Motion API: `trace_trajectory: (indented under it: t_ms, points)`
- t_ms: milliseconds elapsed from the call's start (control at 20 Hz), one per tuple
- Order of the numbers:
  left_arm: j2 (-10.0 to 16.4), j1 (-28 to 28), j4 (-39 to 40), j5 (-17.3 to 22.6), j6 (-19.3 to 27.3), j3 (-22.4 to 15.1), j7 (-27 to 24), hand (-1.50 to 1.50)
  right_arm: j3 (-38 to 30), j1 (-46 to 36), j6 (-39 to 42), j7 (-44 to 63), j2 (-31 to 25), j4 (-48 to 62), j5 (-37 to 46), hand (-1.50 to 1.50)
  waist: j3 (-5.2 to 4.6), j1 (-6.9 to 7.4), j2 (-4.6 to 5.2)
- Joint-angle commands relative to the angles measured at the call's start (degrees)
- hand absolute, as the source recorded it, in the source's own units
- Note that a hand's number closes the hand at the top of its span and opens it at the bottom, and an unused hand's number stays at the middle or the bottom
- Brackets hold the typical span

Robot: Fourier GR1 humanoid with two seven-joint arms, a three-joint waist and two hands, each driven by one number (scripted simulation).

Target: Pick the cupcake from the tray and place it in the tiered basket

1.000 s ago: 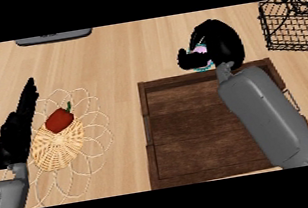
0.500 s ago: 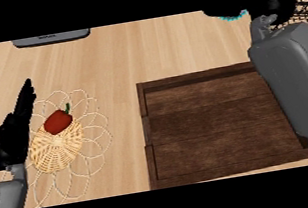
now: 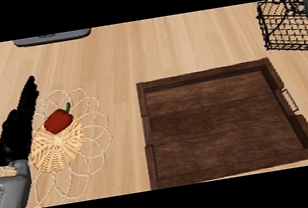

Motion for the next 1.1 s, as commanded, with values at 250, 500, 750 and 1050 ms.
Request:
trace_trajectory:
  t_ms: [250,500,750,1050]
  points:
    - [-0.2,-0.5,0.6,-1.1,-1.3,0.6,-0.3,0.0,0.5,-2.0,-2.8,-11.6,-6.4,15.5,5.5,1.5,-0.01,0.69,0.39]
    - [-0.6,0.7,-4.3,-1.1,-1.1,0.0,2.8,0.0,2.3,-3.3,-4.9,-13.3,-12.9,23.8,12.9,1.5,0.03,1.55,0.46]
    - [-1.0,0.9,-3.1,-1.0,-1.8,0.6,1.7,0.0,1.7,-7.7,-8.2,-16.8,-15.9,33.6,16.2,1.5,0.02,1.51,0.46]
    - [-3.0,1.1,-0.9,-2.5,-0.9,-0.1,-2.1,0.0,-1.2,-6.8,-12.7,-28.5,-18.0,44.1,14.7,1.5,0.05,1.79,0.77]
